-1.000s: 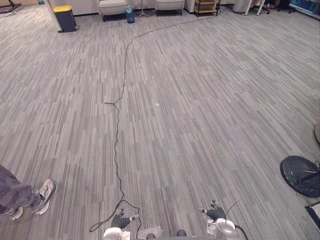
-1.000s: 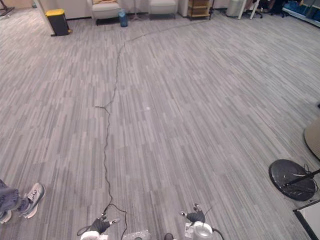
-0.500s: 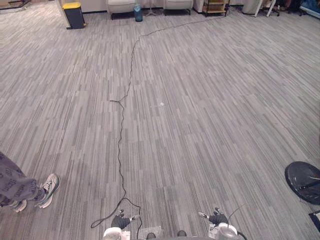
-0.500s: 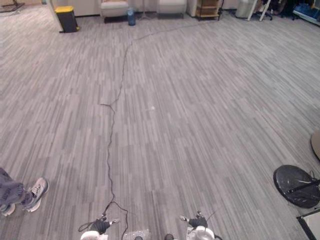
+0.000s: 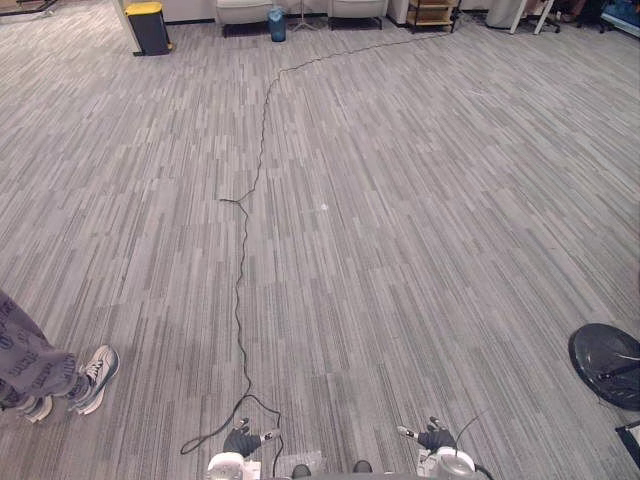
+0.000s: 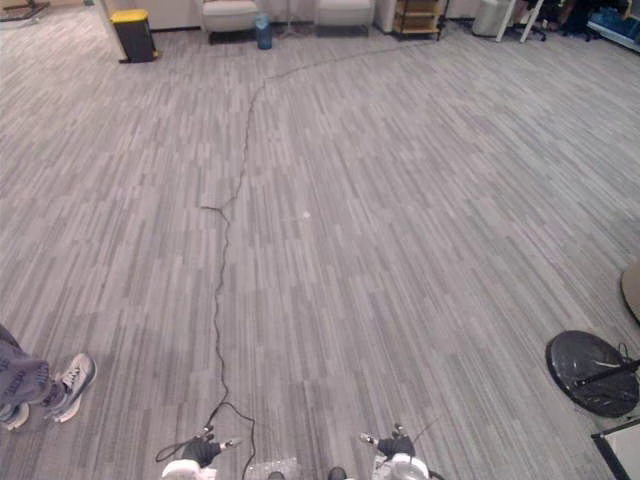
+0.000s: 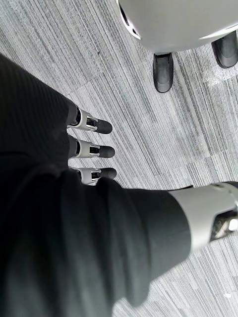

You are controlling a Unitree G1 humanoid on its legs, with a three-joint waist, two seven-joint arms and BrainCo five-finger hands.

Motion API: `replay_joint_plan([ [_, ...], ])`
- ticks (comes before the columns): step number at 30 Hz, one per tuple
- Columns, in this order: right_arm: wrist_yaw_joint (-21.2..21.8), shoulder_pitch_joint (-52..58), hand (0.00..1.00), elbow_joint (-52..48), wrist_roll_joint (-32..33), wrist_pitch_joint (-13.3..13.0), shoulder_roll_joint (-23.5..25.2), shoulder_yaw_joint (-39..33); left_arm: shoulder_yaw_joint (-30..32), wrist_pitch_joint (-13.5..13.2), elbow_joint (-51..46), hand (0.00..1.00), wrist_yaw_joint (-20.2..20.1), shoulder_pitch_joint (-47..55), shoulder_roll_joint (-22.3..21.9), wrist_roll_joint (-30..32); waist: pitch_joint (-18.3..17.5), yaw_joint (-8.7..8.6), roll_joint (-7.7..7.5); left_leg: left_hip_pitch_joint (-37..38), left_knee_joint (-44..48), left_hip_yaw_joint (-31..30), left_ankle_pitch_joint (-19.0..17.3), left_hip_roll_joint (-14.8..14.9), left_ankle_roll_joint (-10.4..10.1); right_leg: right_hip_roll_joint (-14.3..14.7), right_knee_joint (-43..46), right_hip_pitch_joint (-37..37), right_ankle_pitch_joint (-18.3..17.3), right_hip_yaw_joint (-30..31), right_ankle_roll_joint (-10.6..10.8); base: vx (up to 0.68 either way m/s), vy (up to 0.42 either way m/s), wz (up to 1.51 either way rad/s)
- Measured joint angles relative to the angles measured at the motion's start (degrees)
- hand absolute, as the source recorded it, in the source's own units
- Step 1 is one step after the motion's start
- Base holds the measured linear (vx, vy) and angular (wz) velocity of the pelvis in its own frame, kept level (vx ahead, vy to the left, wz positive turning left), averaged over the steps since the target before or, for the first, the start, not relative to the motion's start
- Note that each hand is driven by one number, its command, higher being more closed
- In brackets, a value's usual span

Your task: Pick up cushions and gather them together orderly.

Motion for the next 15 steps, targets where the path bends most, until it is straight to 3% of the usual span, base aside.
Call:
replay_joint_plan([
  [11,0.48,0.08,0.0,0.01,0.04,0.22,-0.02,-0.39,-0.28,0.72,0.05,0.0,-0.23,-0.4,0.05,0.0,0.38,-0.01,0.1,-0.31,0.01,0.15,-0.05,0.04,-0.07,0.01,0.35,-0.45,-0.16,0.06,-0.08,0.0,0.0,0.0],
  [15,0.54,0.05,0.0,0.0,0.18,0.22,-0.08,-1.03,-0.41,0.76,0.11,0.0,-0.27,-0.78,0.16,-0.04,0.85,-0.03,0.24,-1.34,0.06,0.48,-0.59,0.25,-0.83,-0.09,3.76,-3.06,-2.11,0.14,-0.59,0.01,-0.009,-0.03],
])
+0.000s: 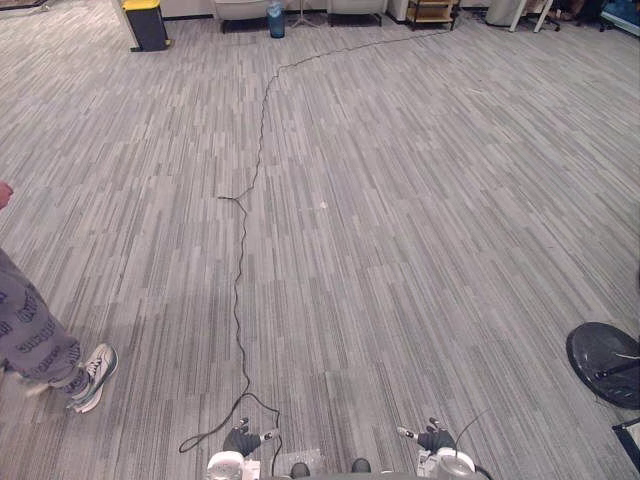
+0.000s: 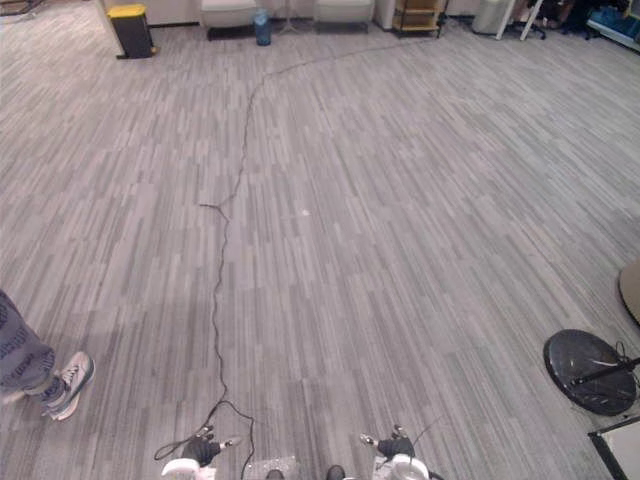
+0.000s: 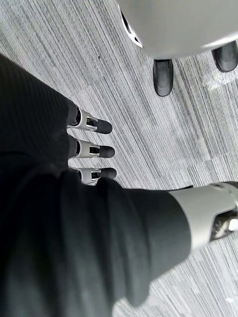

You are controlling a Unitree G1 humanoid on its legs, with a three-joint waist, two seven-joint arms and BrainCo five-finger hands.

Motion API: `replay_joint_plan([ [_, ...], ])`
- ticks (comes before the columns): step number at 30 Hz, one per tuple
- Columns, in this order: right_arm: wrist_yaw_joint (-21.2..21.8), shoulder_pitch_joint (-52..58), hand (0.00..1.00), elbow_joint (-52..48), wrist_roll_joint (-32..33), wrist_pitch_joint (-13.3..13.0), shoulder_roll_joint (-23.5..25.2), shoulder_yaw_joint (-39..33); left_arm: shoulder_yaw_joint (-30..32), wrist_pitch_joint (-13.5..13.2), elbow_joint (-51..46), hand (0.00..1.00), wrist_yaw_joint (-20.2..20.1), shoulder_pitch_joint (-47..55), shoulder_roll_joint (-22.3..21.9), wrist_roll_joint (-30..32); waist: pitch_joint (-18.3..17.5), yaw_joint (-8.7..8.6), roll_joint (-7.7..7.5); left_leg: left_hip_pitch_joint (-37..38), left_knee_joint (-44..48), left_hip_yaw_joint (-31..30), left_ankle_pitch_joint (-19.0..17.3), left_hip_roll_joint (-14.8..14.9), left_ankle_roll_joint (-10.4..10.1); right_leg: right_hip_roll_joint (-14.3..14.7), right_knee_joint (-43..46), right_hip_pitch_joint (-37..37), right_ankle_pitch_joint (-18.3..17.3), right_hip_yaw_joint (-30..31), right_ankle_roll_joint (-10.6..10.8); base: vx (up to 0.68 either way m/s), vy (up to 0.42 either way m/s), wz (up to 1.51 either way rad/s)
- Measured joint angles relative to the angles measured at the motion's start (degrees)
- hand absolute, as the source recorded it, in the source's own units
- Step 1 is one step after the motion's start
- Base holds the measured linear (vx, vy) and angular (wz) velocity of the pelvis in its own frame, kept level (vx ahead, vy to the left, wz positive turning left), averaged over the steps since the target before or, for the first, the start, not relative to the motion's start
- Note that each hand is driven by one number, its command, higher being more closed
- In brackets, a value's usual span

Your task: Pick up cushions and gather them together orderly.

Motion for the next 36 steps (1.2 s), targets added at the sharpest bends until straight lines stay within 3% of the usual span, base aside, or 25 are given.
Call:
replay_joint_plan([
  [1,0.01,0.03,0.0,0.01,0.04,0.01,0.0,-0.35,0.02,0.01,0.02,0.0,0.0,-0.07,0.03,-0.02,0.07,0.0,-0.05,-0.09,0.11,0.09,-0.22,0.06,-0.25,-0.05,1.11,-0.51,-0.69,-0.01,-0.25,0.05,-0.041,-0.02],
  [3,0.16,0.64,0.0,0.03,0.33,0.0,-0.03,-1.48,0.14,0.05,0.12,0.0,-0.07,-0.71,0.51,-0.08,0.68,0.16,-0.72,-3.27,7.17,0.92,-4.78,0.38,-1.09,-1.07,7.55,-3.13,-4.79,0.01,-0.85,0.03,-0.048,-0.03],
  [5,0.37,1.11,0.0,-0.1,0.78,-0.03,-0.53,-1.82,0.57,0.06,-0.2,0.0,-0.09,-1.24,0.71,-0.62,1.23,0.29,-0.66,-10.08,23.64,4.02,-11.68,2.55,-2.76,-2.16,15.26,-6.06,-10.21,0.29,-1.76,0.08,-0.077,0.0],
  [6,0.34,1.1,0.0,-0.1,1.13,-0.03,-0.57,-1.86,0.6,0.07,-0.34,0.0,-0.17,-1.34,0.72,-0.76,1.3,0.19,-0.83,-11.29,26.92,5.18,-11.88,2.92,-3.04,-2.5,16.21,-6.33,-10.86,0.26,-1.74,0.15,-0.096,0.15],
  [8,0.34,0.96,0.0,-0.17,2.29,0.01,-0.82,-2.98,1.79,-0.02,-1.26,0.0,-0.13,-2.14,0.21,-1.91,2.91,0.34,-0.42,-17.82,40.73,9.34,-13.63,6.48,-2.87,-3.07,17.27,-5.07,-12.26,-0.25,-2.38,0.16,-0.057,0.14],
  [11,0.05,0.76,0.0,-0.17,2.35,0.01,-1.39,-3.99,2.57,-0.02,-1.5,0.0,-0.2,-2.42,-0.4,-2.6,3.39,0.42,0.41,-21.47,38.47,9.91,-14.24,8.05,-2.53,-4.35,16.71,-2.95,-13.93,-0.53,-1.55,0.26,0.073,0.1],
  [13,-0.04,0.14,0.0,-0.16,2.37,-0.01,-1.48,-3.9,2.66,-0.1,-1.89,0.0,-0.25,-2.5,-0.42,-2.99,3.47,0.65,0.23,-23.64,31.0,10.06,-11.72,6.91,-3.17,-6.19,14.4,-0.92,-14.36,-0.49,-0.68,0.33,0.19,-0.01],
  [14,-0.05,-0.56,0.0,-0.1,2.36,-0.02,-2.13,-3.7,2.58,-0.15,-2.19,0.0,-0.26,-2.56,-0.51,-3.39,3.54,0.96,0.33,-24.04,23.58,9.97,-4.63,5.95,-3.14,-7.18,11.79,1.06,-14.36,0.15,0.76,0.39,0.278,-0.25],
  [15,-0.05,-0.64,0.0,-0.1,2.37,-0.08,-2.17,-3.07,2.45,-0.16,-2.25,0.0,-0.23,-2.7,-0.51,-3.41,3.43,1.62,0.12,-23.33,21.96,10.28,-1.21,5.02,-1.56,-7.6,9.68,2.43,-14.07,1.02,1.36,0.62,0.359,-0.35],
  [16,0.05,-0.93,0.0,0.22,2.34,-0.14,-1.41,-2.68,2.48,-0.15,-2.27,0.0,-0.26,-2.98,-0.33,-3.46,3.12,1.82,-0.78,-23.0,23.15,11.62,-3.08,4.21,0.83,-8.56,7.82,3.12,-12.46,1.8,2.56,0.43,0.23,-0.28],
  [19,0.56,-0.56,0.0,0.41,2.29,-0.12,0.37,-3.83,2.93,-0.06,-2.62,0.0,-0.89,-2.98,0.9,-3.54,2.5,2.25,-3.1,-22.16,28.23,13.0,-7.54,4.04,3.33,-10.23,13.59,2.1,-10.1,4.73,4.99,0.52,0.266,-0.22],
  [21,0.72,-0.57,0.0,0.21,2.21,-0.29,0.16,-3.92,2.63,0.02,-2.5,0.0,-0.91,-2.86,0.87,-3.54,2.46,1.97,-3.14,-18.76,26.32,12.89,-10.7,3.41,3.24,-11.31,29.94,-4.61,-8.25,6.67,7.66,0.44,0.215,-0.18],
  [22,0.8,-0.45,0.0,0.2,2.18,-0.23,0.14,-3.87,2.13,0.09,-2.48,0.0,-0.95,-2.93,0.94,-3.53,2.66,1.55,-3.5,-16.56,24.82,12.85,-11.49,2.46,3.64,-12.58,41.78,-10.28,-5.55,7.84,8.67,0.47,0.17,0.06],
  [23,1.0,-0.35,0.0,0.05,2.17,-0.11,-0.04,-3.81,1.55,0.26,-2.37,0.0,-1.0,-2.85,0.83,-3.49,3.06,1.12,-3.08,-13.23,23.62,12.78,-12.15,2.21,3.92,-12.98,54.19,-15.51,-5.46,7.72,7.36,0.45,0.136,0.07],
  [26,1.18,-0.44,0.0,-2.87,2.15,-0.64,-0.62,-3.18,0.82,0.41,-2.27,0.0,-0.98,-2.67,0.71,-3.54,4.3,0.16,-1.11,-3.62,18.47,12.86,-12.2,2.87,4.0,-12.55,62.5,-21.38,-9.08,1.97,1.68,0.4,0.009,-0.15],
  [27,1.19,-1.33,0.0,-3.26,2.16,-1.22,-0.88,-2.17,0.9,0.39,-2.18,0.0,-0.97,-2.91,0.84,-3.79,5.18,-0.06,0.27,1.09,15.09,13.3,-12.2,3.51,3.99,-10.58,58.3,-23.84,-11.7,-0.91,0.69,0.43,-0.056,-0.23],
  [28,1.27,-1.84,0.0,-3.37,2.15,-1.34,-1.04,-1.47,1.0,0.38,-2.19,0.0,-0.95,-3.38,0.93,-4.09,5.34,-0.32,0.13,3.05,13.74,13.91,-12.21,3.75,4.0,-9.42,54.06,-26.25,-12.63,-2.35,0.31,0.52,-0.139,-0.13],
  [29,1.52,-2.82,0.0,-3.24,2.14,-1.42,-1.23,-1.16,0.96,0.25,-2.21,0.0,-0.97,-4.12,0.95,-4.5,5.69,-0.39,0.37,5.05,12.09,14.28,-12.7,4.65,3.17,-6.62,40.56,-29.12,-10.88,-4.65,1.21,0.47,-0.16,0.04],
  [30,1.64,-3.05,0.0,-3.07,2.14,-1.41,-1.15,-1.14,0.88,0.09,-2.24,0.0,-1.03,-4.37,1.13,-4.5,5.76,-0.62,-0.15,5.86,11.29,14.21,-12.99,4.32,2.67,-5.94,32.83,-29.35,-7.99,-5.26,2.09,0.59,-0.213,0.38],
  [31,1.73,-2.66,0.0,-2.02,2.11,-1.38,-1.2,-1.42,0.36,-0.06,-1.86,0.0,-1.25,-4.57,1.66,-4.47,5.87,-1.33,-2.65,9.47,9.28,12.61,-14.59,2.43,-0.16,-5.65,22.57,-29.13,3.45,-5.06,-2.28,0.57,-0.188,0.11],
  [32,1.63,-3.28,0.0,-1.86,2.01,-1.17,-2.72,-1.73,0.59,-0.07,-0.69,0.0,-1.28,-4.64,0.05,-4.46,5.86,-0.79,-0.23,11.06,8.96,12.26,-15.29,4.74,-1.94,-3.82,26.06,-29.7,1.17,-5.63,-5.14,0.58,-0.197,-0.08],
  [33,1.66,-3.3,0.0,-1.96,2.01,-1.17,-2.8,-1.78,0.7,-0.04,-0.02,0.0,-1.42,-4.54,-0.1,-4.44,5.48,-0.57,0.13,10.54,10.26,12.2,-14.66,5.33,-3.05,-3.44,27.82,-30.47,-1.33,-5.55,-6.68,0.59,-0.244,-0.33],
  [34,1.77,-3.06,0.0,-2.05,2.0,-1.24,-2.68,-2.69,1.38,0.05,0.41,0.0,-1.49,-4.41,-0.41,-4.42,5.41,-1.23,0.28,8.68,16.16,10.98,-14.76,6.33,-3.6,-2.92,29.96,-30.75,-4.6,-5.54,-5.98,0.58,-0.309,-0.21],
  [35,1.78,-2.64,0.0,-2.32,2.12,-0.97,-2.04,-5.25,4.1,0.09,0.39,0.0,-1.51,-3.99,-1.28,-4.36,5.56,-1.1,1.14,1.94,34.01,9.9,-13.83,10.62,-5.42,-1.01,28.93,-28.05,-6.8,-4.93,-6.07,0.74,-0.311,-0.48],
  [36,1.69,-1.56,0.0,-2.79,2.2,-0.58,-1.62,-5.05,6.63,0.1,-1.36,0.0,-1.46,-2.67,-2.41,-4.3,5.88,0.05,2.71,-5.19,54.84,7.64,-10.11,16.05,-6.43,2.3,26.65,-22.66,-7.89,-3.6,-7.7,0.65,-0.196,-0.64],
])
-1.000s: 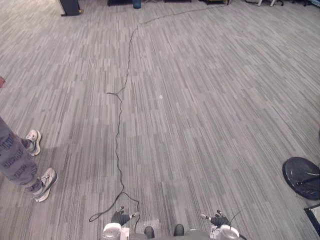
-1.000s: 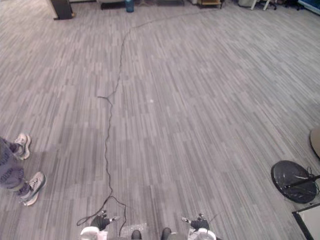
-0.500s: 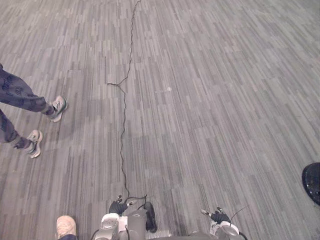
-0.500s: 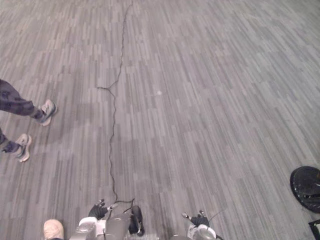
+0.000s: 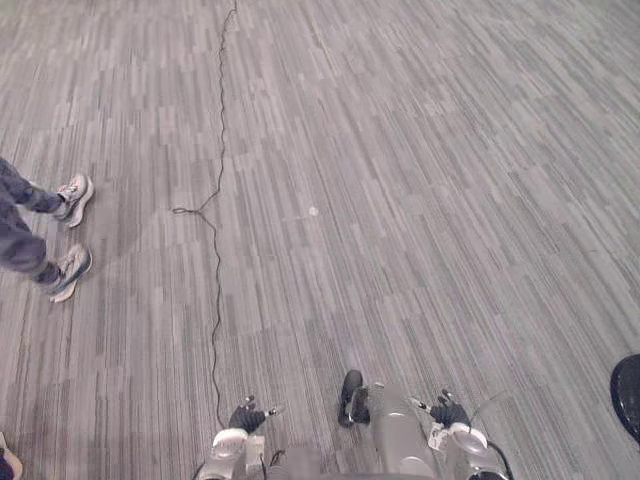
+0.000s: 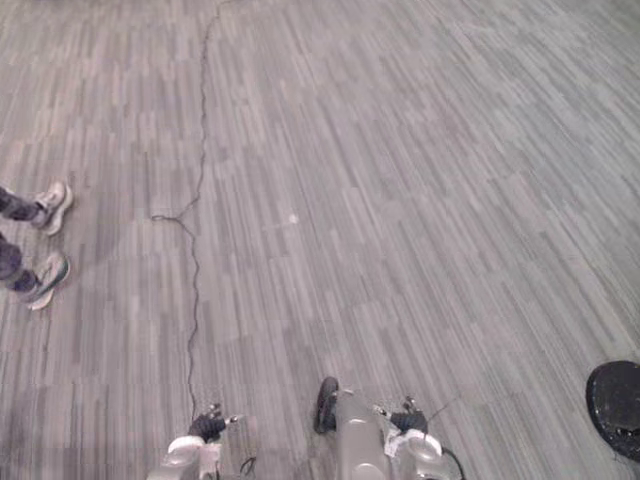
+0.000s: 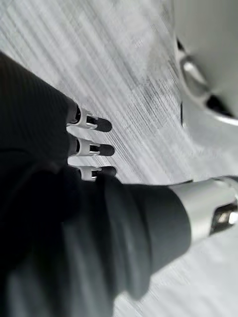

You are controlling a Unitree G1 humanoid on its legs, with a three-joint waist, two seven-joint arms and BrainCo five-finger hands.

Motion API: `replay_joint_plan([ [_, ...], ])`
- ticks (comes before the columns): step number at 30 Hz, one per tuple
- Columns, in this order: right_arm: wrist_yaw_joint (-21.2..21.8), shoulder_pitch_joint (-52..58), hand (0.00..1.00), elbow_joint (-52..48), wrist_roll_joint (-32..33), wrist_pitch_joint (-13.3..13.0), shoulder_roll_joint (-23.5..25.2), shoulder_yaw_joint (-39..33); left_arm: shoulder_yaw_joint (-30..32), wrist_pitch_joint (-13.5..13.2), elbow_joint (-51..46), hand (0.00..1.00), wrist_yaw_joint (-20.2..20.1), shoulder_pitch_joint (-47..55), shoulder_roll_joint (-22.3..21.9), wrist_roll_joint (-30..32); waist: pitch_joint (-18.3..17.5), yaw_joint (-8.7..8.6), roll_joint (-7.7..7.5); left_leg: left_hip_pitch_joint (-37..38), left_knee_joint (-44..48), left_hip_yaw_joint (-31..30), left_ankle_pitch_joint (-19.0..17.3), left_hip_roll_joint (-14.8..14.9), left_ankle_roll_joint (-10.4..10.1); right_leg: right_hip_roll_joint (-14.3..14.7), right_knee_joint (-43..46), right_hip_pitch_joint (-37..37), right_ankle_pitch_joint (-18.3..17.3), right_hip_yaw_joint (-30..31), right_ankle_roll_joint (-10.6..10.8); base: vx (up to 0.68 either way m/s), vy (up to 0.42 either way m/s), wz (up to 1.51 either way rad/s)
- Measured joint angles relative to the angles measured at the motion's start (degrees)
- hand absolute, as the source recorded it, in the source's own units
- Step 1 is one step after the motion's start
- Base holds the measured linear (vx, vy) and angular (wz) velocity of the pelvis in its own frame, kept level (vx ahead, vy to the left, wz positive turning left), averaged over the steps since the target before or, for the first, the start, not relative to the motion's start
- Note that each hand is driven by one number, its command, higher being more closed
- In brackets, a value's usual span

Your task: Pick up cushions and gather them together orderly.

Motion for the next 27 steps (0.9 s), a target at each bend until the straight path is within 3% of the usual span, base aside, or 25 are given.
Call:
replay_joint_plan([
  [2,-0.08,1.32,0.0,-1.0,0.08,0.32,0.97,1.4,0.55,-0.11,-2.64,0.0,0.13,0.62,0.26,-0.24,0.43,0.45,-0.79,-6.59,9.84,0.89,-3.41,2.39,0.83,0.84,-1.51,7.46,-2.84,1.52,-1.63,0.61,-0.072,-0.59],
  [3,-0.1,2.31,0.0,-2.01,0.09,0.27,1.49,1.47,0.54,-0.23,-4.0,0.0,-0.01,0.81,0.29,-0.3,0.16,1.12,-1.53,-9.4,7.8,2.48,-4.77,2.24,2.22,0.81,-3.28,10.57,-3.41,3.11,-1.58,0.74,-0.05,-0.8],
  [4,-0.11,2.5,0.0,-2.07,0.15,0.25,1.67,1.83,0.41,-0.4,-5.45,0.0,0.02,0.83,0.19,-0.35,0.02,2.3,-2.46,-14.35,0.59,3.62,-5.94,0.2,3.54,0.64,-7.11,14.92,-4.46,6.18,-1.56,0.62,-0.012,-0.83],
  [5,-0.07,2.2,0.0,-2.06,0.2,0.21,1.57,2.26,0.09,-0.82,-5.74,0.0,-0.12,0.83,0.19,-0.53,-0.11,2.84,-2.5,-16.79,-5.07,2.54,-5.69,-1.76,3.21,0.37,-9.04,16.86,-4.79,7.92,-1.23,0.74,0.078,-1.12],
  [6,-0.12,2.01,0.0,-1.56,0.17,0.08,1.45,1.62,0.03,-1.61,-5.9,0.0,-0.46,0.96,-0.19,-1.24,-0.2,3.67,-2.5,-19.21,-21.15,-0.84,-2.43,-5.86,-0.08,-0.61,-12.35,20.15,-5.13,11.07,-0.33,0.63,0.157,-1.11],
  [7,-0.2,2.0,0.0,-1.03,0.12,-0.1,1.0,1.27,-0.5,-1.58,-5.62,0.0,-0.45,1.49,-0.29,-1.41,-0.93,4.09,-1.28,-21.33,-30.78,-3.34,1.18,-7.0,-2.13,-0.25,-15.47,22.32,-5.39,13.0,2.02,0.64,0.19,-1.12],
  [8,-0.19,2.02,0.0,-0.49,0.11,-0.09,0.88,1.14,-0.44,-1.61,-5.14,0.0,-0.46,1.88,-0.33,-1.86,-1.17,4.14,-0.77,-22.43,-33.24,-4.25,3.09,-7.02,-1.69,-0.23,-16.55,23.88,-5.72,13.92,3.35,0.59,0.248,-0.92],
  [9,-0.21,2.58,0.0,0.19,-0.03,-0.04,1.12,1.08,-0.34,-1.69,-5.19,0.0,-0.56,1.99,-0.19,-2.08,-1.56,4.67,-1.16,-22.55,-33.9,-4.78,7.66,-7.59,0.07,-1.22,-17.16,25.99,-6.99,15.31,5.31,0.7,0.298,-0.98],
  [10,-0.24,4.64,0.0,0.3,-0.07,0.01,1.89,1.05,-0.25,-1.55,-5.1,0.0,-0.71,2.18,0.13,-1.84,-3.99,5.43,-3.4,-21.32,-33.69,-3.89,12.52,-9.32,4.28,-3.65,-15.07,26.27,-8.82,16.99,8.14,1.04,0.375,-1.2],
  [11,-0.08,4.58,0.0,-0.29,-0.21,-0.03,3.31,1.09,-0.34,-1.41,-5.0,0.0,-0.67,1.71,1.67,-1.43,-4.26,5.62,-6.54,-19.53,-32.12,-0.22,9.57,-10.77,6.22,-6.83,-3.01,21.19,-9.39,17.18,11.49,0.9,0.296,-1.11],
  [12,-0.08,4.51,0.0,-0.84,-0.22,-0.05,3.9,1.14,-0.39,-1.36,-4.62,0.0,-0.67,1.38,2.22,-1.44,-3.8,5.34,-7.33,-17.71,-31.79,1.0,7.92,-10.95,6.62,-7.73,5.9,17.46,-7.53,17.0,14.31,0.94,0.313,-0.88],
  [13,0.1,4.46,0.0,-1.14,-0.52,-0.06,4.52,1.38,-0.98,-0.8,-3.49,0.0,-0.59,0.91,2.93,-1.43,-3.47,4.52,-7.69,-13.42,-32.28,2.22,5.07,-11.27,7.32,-9.58,21.49,10.98,-1.96,16.28,16.38,0.61,0.238,-0.58],
  [14,0.21,4.34,0.0,-2.07,-0.72,0.02,4.3,1.51,-1.62,-0.31,-3.34,0.0,-0.41,0.96,2.98,-1.43,-2.93,3.95,-7.43,-9.86,-32.58,3.1,3.73,-11.31,7.62,-10.54,27.76,9.1,-1.91,14.92,15.29,0.71,0.284,-0.67],
  [15,0.28,3.8,0.0,-2.56,-0.77,-0.05,3.79,1.8,-2.26,-0.16,-3.38,0.0,-0.39,1.1,2.49,-1.44,-2.05,3.34,-6.35,-3.91,-33.87,4.34,2.54,-10.73,8.29,-11.37,31.43,7.8,-2.45,11.79,12.4,0.44,0.184,-0.53],
  [17,0.42,3.69,0.0,-4.54,-1.96,-0.69,3.46,2.87,-2.63,-0.3,-3.67,0.0,-0.41,0.82,1.38,-1.44,-1.89,3.01,-3.86,3.37,-36.64,6.99,0.4,-8.99,8.3,-11.15,30.19,3.72,-3.74,5.39,10.08,0.51,0.19,-0.79],
  [18,0.64,3.16,0.0,-4.85,-2.25,-1.28,3.62,3.6,-2.63,-0.35,-3.59,0.0,-0.43,0.79,1.41,-1.44,-2.03,3.0,-3.69,5.93,-38.24,7.95,-0.71,-8.76,7.38,-10.34,27.56,0.89,-4.07,2.64,9.77,0.65,0.182,-0.84],
  [20,0.92,0.94,0.0,-3.06,-2.24,-1.34,3.64,3.88,-3.98,-0.31,-2.27,0.0,-0.49,-1.44,2.44,-1.43,-1.9,1.79,-4.88,9.96,-41.91,9.06,-1.99,-9.59,6.35,-7.57,11.55,-4.56,-2.46,-1.48,9.0,0.64,0.102,-0.29],
  [21,0.99,0.79,0.0,-2.34,-2.27,-1.25,3.4,3.83,-4.65,-0.27,-1.68,0.0,-0.6,-2.09,2.64,-1.4,-1.87,1.22,-5.34,10.97,-42.94,8.55,-1.99,-10.28,6.36,-6.51,3.86,-5.49,0.35,-2.18,9.0,0.64,0.008,0.25],
  [22,1.09,0.79,0.0,-1.49,-2.35,-0.8,3.24,3.82,-5.43,-0.26,-1.13,0.0,-0.83,-2.21,3.1,-1.32,-2.07,0.32,-6.46,12.68,-43.83,6.75,-1.98,-12.02,6.35,-5.09,-6.58,-5.18,5.67,-1.91,8.5,0.52,-0.027,0.44],
  [23,1.27,1.65,0.0,-1.66,-1.87,-0.89,2.99,2.85,-5.67,-0.27,-0.56,0.0,-0.95,-1.68,2.8,-0.95,-1.91,-0.47,-6.02,14.65,-43.92,4.69,-2.06,-12.33,6.22,-3.91,-6.0,-4.67,11.3,0.38,0.23,0.68,-0.043,0.22],
  [24,1.28,1.17,0.0,-1.55,-2.38,-0.74,1.72,2.53,-4.84,-0.17,0.2,0.0,-1.06,-1.24,1.53,-0.05,-2.77,-0.22,-3.94,14.5,-40.32,3.68,-2.2,-10.64,5.9,-3.33,-2.47,-4.51,8.09,0.16,-0.64,0.68,-0.036,-0.01],
  [25,1.53,1.14,0.0,-1.6,-2.42,-0.63,1.59,2.06,-3.84,-0.16,0.2,0.0,-1.04,-1.02,0.99,0.22,-2.86,-0.14,-3.55,13.13,-35.1,3.02,-2.06,-9.72,5.56,-3.51,-1.31,-4.09,6.21,0.2,-0.62,0.84,-0.057,-0.25],
  [27,1.57,1.19,0.0,-2.07,-2.46,-0.16,1.44,2.3,-0.46,-0.14,-0.38,0.0,-0.82,-0.46,-1.45,0.92,-2.06,0.66,-0.67,3.46,-7.46,-0.34,5.59,-5.19,0.82,-1.68,-2.69,2.05,3.25,1.09,-0.53,0.7,-0.029,-0.29],
])
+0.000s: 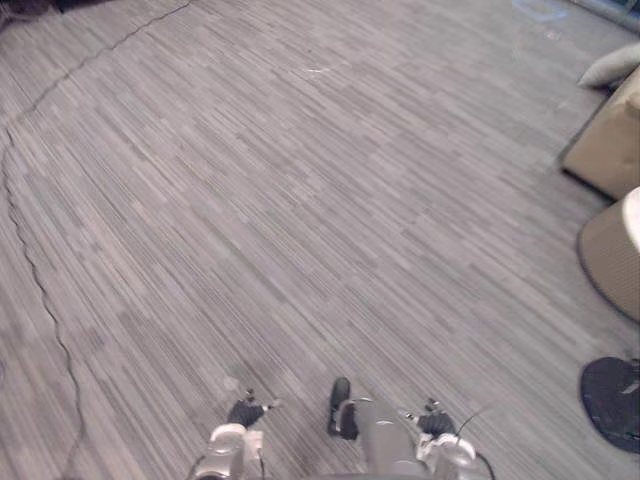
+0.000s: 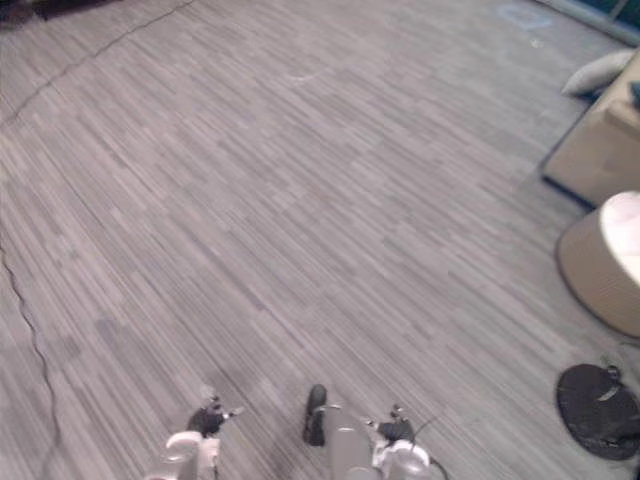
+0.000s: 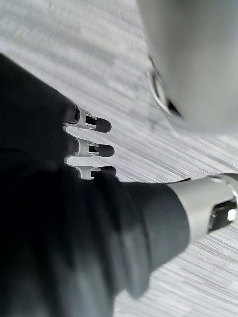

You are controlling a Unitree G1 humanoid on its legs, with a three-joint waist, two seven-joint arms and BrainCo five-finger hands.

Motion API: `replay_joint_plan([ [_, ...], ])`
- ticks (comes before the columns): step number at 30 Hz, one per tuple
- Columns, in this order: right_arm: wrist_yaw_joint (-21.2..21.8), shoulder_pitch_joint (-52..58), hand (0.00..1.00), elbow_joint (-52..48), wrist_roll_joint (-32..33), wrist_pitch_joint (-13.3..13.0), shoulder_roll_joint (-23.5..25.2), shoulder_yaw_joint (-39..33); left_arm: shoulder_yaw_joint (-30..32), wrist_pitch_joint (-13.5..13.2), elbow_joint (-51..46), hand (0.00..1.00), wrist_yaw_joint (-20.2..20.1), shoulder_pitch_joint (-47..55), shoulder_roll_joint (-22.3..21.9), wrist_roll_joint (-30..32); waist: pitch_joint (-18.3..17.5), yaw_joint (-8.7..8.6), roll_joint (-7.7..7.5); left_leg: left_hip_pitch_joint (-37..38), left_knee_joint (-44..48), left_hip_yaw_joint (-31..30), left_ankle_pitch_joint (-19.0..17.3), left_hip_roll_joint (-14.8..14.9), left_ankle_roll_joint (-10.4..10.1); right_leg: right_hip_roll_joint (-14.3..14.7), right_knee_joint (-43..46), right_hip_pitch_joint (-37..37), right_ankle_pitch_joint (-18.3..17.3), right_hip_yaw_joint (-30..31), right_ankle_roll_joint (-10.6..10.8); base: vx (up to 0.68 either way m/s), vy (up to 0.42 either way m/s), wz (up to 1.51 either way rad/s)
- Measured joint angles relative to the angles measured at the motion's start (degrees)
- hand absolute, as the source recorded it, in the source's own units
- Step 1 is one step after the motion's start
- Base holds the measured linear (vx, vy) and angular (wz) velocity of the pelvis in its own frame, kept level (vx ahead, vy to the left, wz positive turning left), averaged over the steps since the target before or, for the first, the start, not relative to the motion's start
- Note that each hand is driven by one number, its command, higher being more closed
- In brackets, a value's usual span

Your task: Pick up cushions and gather them together orderly.

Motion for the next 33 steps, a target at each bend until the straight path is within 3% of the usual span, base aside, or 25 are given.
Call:
replay_joint_plan([
  [1,-0.12,0.04,0.0,-0.05,0.11,0.19,-0.14,0.17,0.88,0.05,-1.37,0.0,-0.05,0.35,-0.62,0.01,0.45,0.2,0.71,-4.46,13.09,0.0,-0.75,2.27,0.72,1.02,-1.8,4.4,-1.45,1.08,0.18,0.53,0.037,-0.37],
  [4,-0.24,0.98,0.0,-0.97,0.41,0.67,1.6,1.56,1.04,-0.1,-5.58,0.0,-0.06,0.97,-0.49,-0.13,0.98,2.29,-1.37,-12.4,22.33,3.09,-5.26,5.09,3.12,0.57,-6.05,15.72,-5.44,4.36,0.94,0.58,0.094,-0.46],
  [6,-0.4,1.44,0.0,-2.29,0.7,0.64,2.42,1.63,1.06,-0.26,-7.4,0.0,-0.05,1.24,-0.54,-0.19,0.67,2.68,-2.24,-17.82,17.22,4.15,-7.06,6.05,4.02,-0.18,-8.16,19.31,-7.78,5.75,2.07,0.47,0.136,-0.35],
  [8,-0.52,0.87,0.0,-2.02,0.69,0.63,2.31,1.25,1.1,-0.62,-7.64,0.0,-0.01,1.28,-0.57,-0.47,0.23,3.0,-2.35,-22.7,-2.1,4.83,-7.48,3.88,3.19,-2.85,-10.25,23.03,-10.08,8.7,4.62,0.48,0.221,-0.52],
  [9,-0.54,0.68,0.0,-1.88,0.69,0.64,2.27,1.13,1.06,-0.82,-7.49,0.0,-0.03,1.28,-0.57,-0.66,0.24,3.01,-2.31,-23.2,-7.42,4.19,-6.42,2.84,2.66,-3.63,-10.7,23.87,-10.5,9.34,5.25,0.56,0.289,-0.68],
  [10,-0.69,0.12,0.0,-0.89,0.6,0.59,1.67,1.03,0.91,-1.34,-7.08,0.0,-0.03,1.47,-0.57,-1.17,-0.19,3.53,-1.42,-24.61,-23.03,0.22,-1.1,0.98,-0.73,-4.84,-13.4,25.86,-11.38,11.46,6.74,0.73,0.472,-0.82],
  [11,-0.99,-0.41,0.0,0.7,0.59,0.6,0.94,1.06,0.82,-1.33,-6.75,0.0,0.02,1.34,-0.29,-1.27,-0.71,4.46,-1.12,-26.05,-24.37,-1.72,6.36,0.77,-2.53,-5.58,-16.1,27.38,-11.97,13.62,7.65,0.76,0.484,-0.83],
  [12,-1.08,-0.46,0.0,1.12,0.59,0.61,0.63,1.01,0.62,-1.33,-6.22,0.0,0.02,1.27,-0.23,-1.27,-0.97,4.76,-1.24,-26.13,-23.53,-1.77,8.11,0.16,-1.0,-6.18,-17.07,28.19,-11.9,14.43,7.83,0.8,0.489,-0.51],
  [13,-1.1,-0.97,0.0,3.02,0.46,0.64,1.23,0.78,0.54,-1.38,-4.9,0.0,0.12,0.44,1.31,-1.24,-1.14,4.3,-2.65,-27.49,-18.34,-0.83,3.45,-1.35,3.43,-8.4,-17.24,29.28,-9.17,15.99,7.71,0.57,0.287,-0.16],
  [15,-1.12,-0.52,0.0,2.98,0.15,0.63,2.59,-0.76,1.1,-1.15,-4.05,0.0,0.11,0.28,2.47,-1.19,-1.29,4.19,-3.85,-27.53,-11.97,0.49,1.38,-1.36,6.48,-10.06,-14.74,29.44,-4.53,17.72,9.48,0.67,0.372,-0.15],
  [16,-1.08,-0.28,0.0,3.09,0.09,0.57,3.11,-1.12,1.0,-1.22,-3.53,0.0,0.07,0.38,3.34,-1.28,-1.68,4.41,-4.79,-27.57,-7.19,1.03,0.72,-1.6,7.03,-10.55,-9.8,28.79,-1.22,18.75,11.28,0.7,0.421,-0.37],
  [17,-1.09,0.09,0.0,3.14,0.06,0.41,2.74,-1.05,0.2,-1.29,-3.15,0.0,0.11,0.89,3.47,-1.28,-2.75,4.26,-4.81,-24.55,-10.81,0.18,-1.56,-3.01,6.64,-10.9,-0.21,24.7,1.17,19.68,14.23,0.52,0.297,-0.58],
  [18,-1.1,0.13,0.0,2.96,0.05,0.19,2.36,-0.95,-0.96,-1.24,-2.86,0.0,0.11,1.57,3.51,-1.3,-2.97,3.95,-4.2,-19.06,-16.72,0.46,-7.35,-3.6,6.07,-10.98,11.8,19.17,3.16,19.78,17.68,0.53,0.263,-0.43],
  [19,-1.04,-0.13,0.0,2.82,0.07,0.01,2.67,-0.48,-1.45,-1.07,-2.05,0.0,0.11,1.03,4.11,-1.31,-2.12,3.44,-5.32,-17.4,-16.94,1.0,-7.21,-5.0,6.71,-11.69,19.42,15.87,2.47,20.1,17.83,0.51,0.143,-0.34],
  [20,-1.04,-0.22,0.0,2.72,0.07,0.13,2.38,0.93,-2.08,-0.89,-1.46,0.0,0.18,0.94,4.3,-1.3,-1.51,2.53,-5.73,-13.48,-18.76,2.36,-8.01,-5.43,7.63,-11.53,29.37,10.11,0.17,18.91,15.52,0.51,0.115,-0.37],
  [22,-0.94,-0.23,0.0,1.29,0.1,-0.2,1.24,1.72,-3.67,-0.77,-1.29,0.0,0.37,1.0,4.11,-1.4,-0.11,2.04,-3.5,-3.53,-25.42,4.27,-9.01,-5.0,7.57,-9.43,33.39,3.0,-4.31,11.14,10.39,0.49,0.094,-0.66],
  [24,-0.93,-0.31,0.0,0.77,0.1,-0.67,-0.01,2.03,-4.56,-0.86,-0.87,0.0,0.24,0.01,4.02,-1.71,0.71,0.92,-2.11,3.11,-29.85,5.43,-8.99,-4.37,7.55,-6.6,26.48,-0.7,-7.58,4.48,7.68,0.62,0.087,-0.28],
  [25,-0.9,-0.25,0.0,0.84,0.1,-0.68,-0.38,2.4,-5.17,-0.99,-0.81,0.0,0.3,-0.73,4.3,-1.83,0.7,0.43,-2.57,5.67,-31.19,5.45,-8.99,-4.38,7.55,-4.21,17.41,-3.98,-7.34,1.81,7.78,0.69,0.037,0.02],
  [26,-0.75,-0.25,0.0,0.57,0.52,-0.82,-0.34,2.56,-6.0,-1.1,-0.83,0.0,0.29,-1.1,4.61,-1.87,0.56,-0.25,-2.95,6.63,-31.77,5.27,-8.99,-4.54,7.55,-3.23,10.54,-5.47,-5.48,0.57,8.03,0.6,-0.048,0.26],
  [27,-0.79,-0.4,0.0,0.48,0.23,-0.88,-0.58,2.94,-6.51,-1.15,-0.77,0.0,0.27,-1.3,4.85,-1.71,0.59,-1.27,-3.73,8.91,-33.26,4.76,-8.99,-5.38,7.55,-2.4,0.28,-6.62,-0.48,-0.98,8.43,0.64,-0.077,0.39],
  [28,-0.78,0.26,0.0,1.07,0.18,-0.78,-0.94,3.37,-6.82,-1.14,-0.69,0.0,0.27,-1.09,5.33,-1.55,0.33,-1.98,-5.62,11.65,-34.85,3.45,-8.95,-7.5,7.49,-1.96,-7.0,-6.24,7.96,-1.01,7.11,0.66,-0.077,0.35],
  [29,-0.61,0.19,0.0,1.89,0.2,-0.8,-1.42,3.25,-6.82,-1.11,-0.16,0.0,0.27,-1.15,4.79,-1.36,0.53,-2.37,-4.93,13.29,-35.67,2.08,-8.89,-7.34,7.39,-1.53,-6.63,-5.4,10.44,-0.8,0.98,0.65,-0.064,-0.17],
  [30,-0.68,-1.13,0.0,2.99,0.09,-0.57,-2.12,2.63,-6.73,-1.14,1.23,0.0,0.01,-1.42,3.73,-1.08,-0.08,-1.29,-2.29,14.21,-36.0,1.27,-6.76,-5.37,4.41,-0.07,-2.89,-5.96,7.65,-0.55,0.71,0.61,-0.089,-0.3],
  [31,-0.58,-1.38,0.0,3.0,0.07,-0.46,-2.23,0.82,-6.16,-0.95,2.16,0.0,-0.01,-1.54,3.44,-0.88,0.07,-1.42,-2.15,15.11,-34.84,-0.71,-4.02,-6.08,0.76,-0.8,2.39,-6.68,3.73,-0.44,-1.21,0.6,-0.108,-0.46],
  [33,-0.42,-0.79,0.0,2.83,0.11,-0.26,-1.69,-1.52,-5.38,-1.0,1.97,0.0,0.05,-0.82,2.7,0.0,-0.36,-1.7,-1.31,13.91,-25.75,-3.05,-1.81,-4.92,-1.41,-0.48,5.81,-4.5,-1.28,-0.62,-1.82,0.54,-0.133,-0.17],
])
